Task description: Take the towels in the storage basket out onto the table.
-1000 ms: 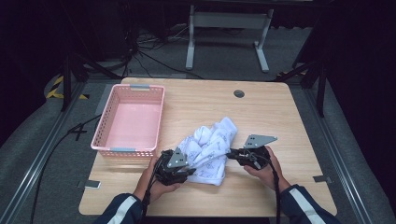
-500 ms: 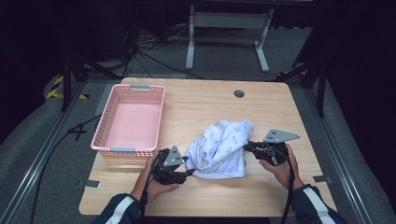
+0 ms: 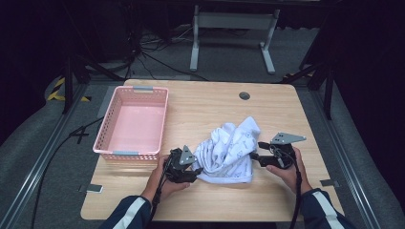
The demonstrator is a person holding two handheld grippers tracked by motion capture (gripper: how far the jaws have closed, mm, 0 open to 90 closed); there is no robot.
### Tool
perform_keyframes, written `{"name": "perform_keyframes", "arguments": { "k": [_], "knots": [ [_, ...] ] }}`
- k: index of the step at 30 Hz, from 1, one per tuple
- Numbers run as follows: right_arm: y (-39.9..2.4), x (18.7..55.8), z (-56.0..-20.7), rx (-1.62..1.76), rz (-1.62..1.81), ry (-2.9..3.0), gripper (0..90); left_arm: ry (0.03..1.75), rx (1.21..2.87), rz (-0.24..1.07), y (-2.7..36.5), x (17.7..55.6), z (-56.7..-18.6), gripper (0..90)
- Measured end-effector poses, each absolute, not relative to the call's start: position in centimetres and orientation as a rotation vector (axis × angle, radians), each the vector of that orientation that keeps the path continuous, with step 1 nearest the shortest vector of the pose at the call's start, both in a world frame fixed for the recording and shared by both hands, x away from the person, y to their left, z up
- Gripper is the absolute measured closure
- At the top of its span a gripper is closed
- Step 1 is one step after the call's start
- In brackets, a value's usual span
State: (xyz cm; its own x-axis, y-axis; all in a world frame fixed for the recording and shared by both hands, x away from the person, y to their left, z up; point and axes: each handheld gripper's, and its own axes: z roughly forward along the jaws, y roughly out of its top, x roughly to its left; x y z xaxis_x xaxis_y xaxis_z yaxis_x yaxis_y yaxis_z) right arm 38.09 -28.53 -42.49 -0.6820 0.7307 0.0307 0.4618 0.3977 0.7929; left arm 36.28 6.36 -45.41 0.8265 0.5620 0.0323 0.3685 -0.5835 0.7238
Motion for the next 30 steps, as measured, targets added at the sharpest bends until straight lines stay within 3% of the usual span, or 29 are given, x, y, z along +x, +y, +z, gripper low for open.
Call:
{"name": "perform_keyframes", "arguments": {
  "k": [6, 9, 16, 21, 30],
  "knots": [
    [-27.7, 37.9, -43.9, 1.045, 1.139, 2.389, 31.9, 0.657, 2.311, 0.302, 5.9, 36.9, -46.2, 56.7],
    [-27.4, 37.9, -44.2, 1.046, 1.135, 2.402, 34.0, 0.636, 2.327, 0.297, 5.8, 36.9, -46.2, 62.2],
    [-26.6, 37.5, -44.4, 0.944, 1.073, 2.439, 76.7, 0.616, 2.332, 0.268, 5.9, 36.7, -46.0, 73.9],
    [-27.5, 37.0, -42.7, 0.927, 1.122, 2.351, 80.4, 0.576, 2.332, 0.227, 5.9, 36.3, -45.7, 84.5],
    [-29.7, 36.1, -41.0, 1.017, 1.126, 2.259, 80.2, 0.472, 2.342, 0.16, 5.1, 34.6, -45.1, 85.1]
  ]
}}
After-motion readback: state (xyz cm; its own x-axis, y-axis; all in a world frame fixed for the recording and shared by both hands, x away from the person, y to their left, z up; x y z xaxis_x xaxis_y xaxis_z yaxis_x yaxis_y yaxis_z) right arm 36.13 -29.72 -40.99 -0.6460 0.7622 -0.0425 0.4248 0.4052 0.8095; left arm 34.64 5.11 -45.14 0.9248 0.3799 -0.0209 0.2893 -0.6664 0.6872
